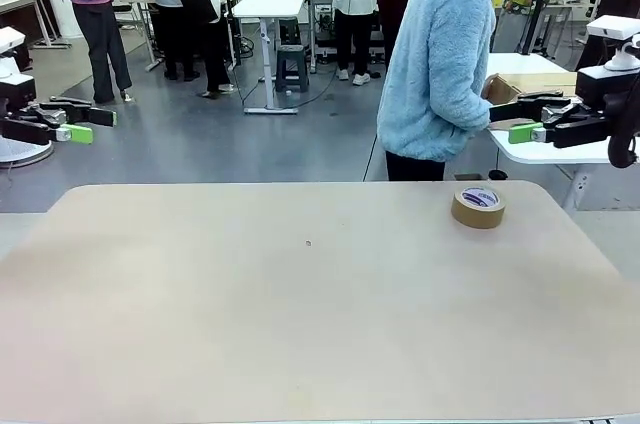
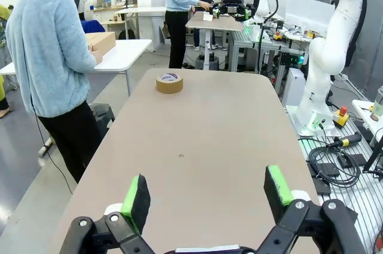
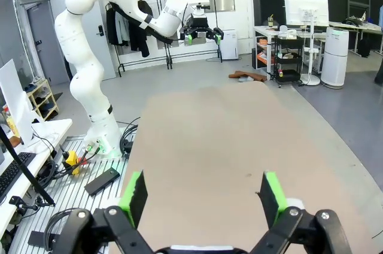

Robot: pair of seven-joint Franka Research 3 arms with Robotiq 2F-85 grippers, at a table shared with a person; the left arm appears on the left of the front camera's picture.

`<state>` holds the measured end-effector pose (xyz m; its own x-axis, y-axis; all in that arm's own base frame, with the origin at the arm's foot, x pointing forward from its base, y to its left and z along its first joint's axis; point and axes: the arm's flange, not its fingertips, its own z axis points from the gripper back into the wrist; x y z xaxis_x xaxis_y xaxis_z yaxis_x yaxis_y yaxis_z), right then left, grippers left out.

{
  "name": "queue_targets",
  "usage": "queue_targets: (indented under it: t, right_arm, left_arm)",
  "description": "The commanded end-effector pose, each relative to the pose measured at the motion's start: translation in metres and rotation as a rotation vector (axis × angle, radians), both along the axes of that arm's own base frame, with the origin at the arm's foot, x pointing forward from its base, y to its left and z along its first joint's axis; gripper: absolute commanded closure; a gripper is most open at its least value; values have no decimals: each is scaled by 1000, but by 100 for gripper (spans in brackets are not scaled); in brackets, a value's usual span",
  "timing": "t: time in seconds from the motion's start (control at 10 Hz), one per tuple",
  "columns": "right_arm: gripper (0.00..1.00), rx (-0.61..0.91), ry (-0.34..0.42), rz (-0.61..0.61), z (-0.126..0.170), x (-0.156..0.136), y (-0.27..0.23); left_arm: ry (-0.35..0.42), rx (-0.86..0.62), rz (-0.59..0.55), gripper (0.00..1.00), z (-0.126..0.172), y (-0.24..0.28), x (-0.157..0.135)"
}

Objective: Wrap the clocks to prevent damage.
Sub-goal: After the human seals the box with tape, release both hands from the side flaps of the Package Box.

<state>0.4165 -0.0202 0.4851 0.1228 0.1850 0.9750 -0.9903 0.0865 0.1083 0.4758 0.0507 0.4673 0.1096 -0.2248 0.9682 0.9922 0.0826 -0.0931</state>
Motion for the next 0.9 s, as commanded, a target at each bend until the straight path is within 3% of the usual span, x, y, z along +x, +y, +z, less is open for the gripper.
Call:
queue_targets:
  t: [0.0, 0.8]
  right_arm:
    - [0, 17, -3, -2, 0, -4, 1]
    - [0, 17, -3, -2, 0, -4, 1]
  left_arm:
    - [2, -6, -2, 0, 1, 1, -1]
    - [2, -6, -2, 0, 1, 1, -1]
